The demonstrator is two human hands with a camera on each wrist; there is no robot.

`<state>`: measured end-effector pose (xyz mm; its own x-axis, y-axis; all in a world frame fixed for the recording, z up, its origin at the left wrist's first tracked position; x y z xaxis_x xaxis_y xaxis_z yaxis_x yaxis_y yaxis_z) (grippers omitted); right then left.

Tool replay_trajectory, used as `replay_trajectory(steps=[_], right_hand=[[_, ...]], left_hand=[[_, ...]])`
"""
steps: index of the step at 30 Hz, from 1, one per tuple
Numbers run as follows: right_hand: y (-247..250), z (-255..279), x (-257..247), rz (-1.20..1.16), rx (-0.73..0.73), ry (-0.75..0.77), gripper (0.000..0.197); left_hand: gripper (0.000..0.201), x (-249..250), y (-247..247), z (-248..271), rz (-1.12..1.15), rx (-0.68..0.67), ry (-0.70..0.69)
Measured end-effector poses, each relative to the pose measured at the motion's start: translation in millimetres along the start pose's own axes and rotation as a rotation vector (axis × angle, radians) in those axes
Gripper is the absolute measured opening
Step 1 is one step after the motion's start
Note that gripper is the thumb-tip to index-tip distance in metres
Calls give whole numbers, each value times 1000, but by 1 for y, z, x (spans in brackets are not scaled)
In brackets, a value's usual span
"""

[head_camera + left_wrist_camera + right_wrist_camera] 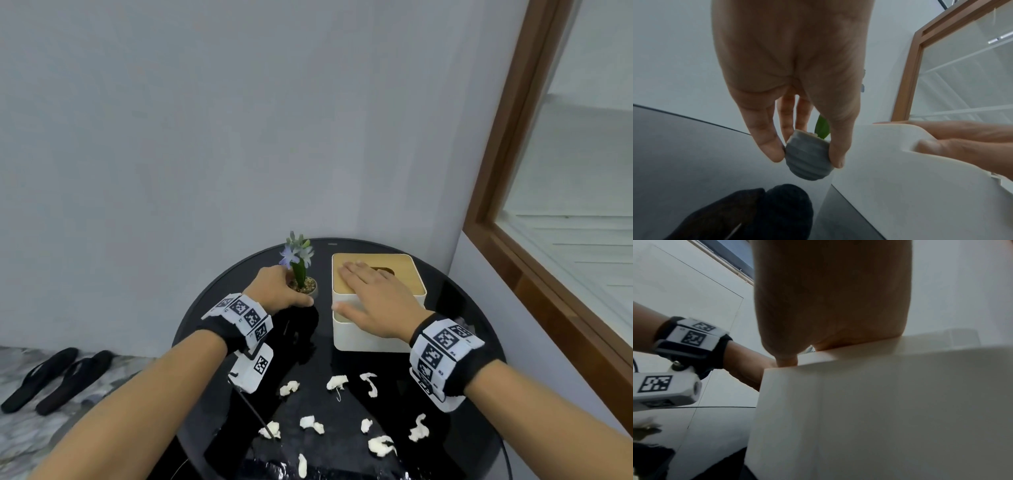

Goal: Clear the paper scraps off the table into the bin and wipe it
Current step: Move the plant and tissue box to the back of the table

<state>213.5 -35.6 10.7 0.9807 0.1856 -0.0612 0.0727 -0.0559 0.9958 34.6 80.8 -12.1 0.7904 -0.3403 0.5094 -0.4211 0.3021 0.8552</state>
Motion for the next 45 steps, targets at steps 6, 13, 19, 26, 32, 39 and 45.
replay_trajectory(steps=[6,13,19,26,32,39,45], right_hand=[[-1,1,-1,4,38,-6,81],[-1,2,-3,2,57,-10,77],[-2,2,-4,-10,101,-32,77],[-4,2,-5,-18,121,-41,77],[-4,3,-5,-10,141,-43,75],[-3,3,-5,-8,153,-45,74],[-2,2,-5,-18,175,-38,74]], left_hand=[[46,0,19,-31,21,56,10],[48,-7,27,-81,25,90,62],[35,-19,26,-113,88,98,100],[33,-25,26,-133,104,102,130],[41,-26,24,-139,127,105,138],[48,-26,19,-135,128,96,154],[68,-28,18,-117,177,111,192]])
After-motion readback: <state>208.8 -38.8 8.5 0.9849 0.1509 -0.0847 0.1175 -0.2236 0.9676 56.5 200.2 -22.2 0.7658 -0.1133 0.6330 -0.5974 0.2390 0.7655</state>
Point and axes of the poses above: each hand's wrist, its own z-axis away from the middle knuckle, its own y-axis out of the back of the hand, x = y × z, the point moved 5 cm from there along -z, towards the middle knuckle, and after that the axes turned 4 degrees about -x, right-handed, at the moved point
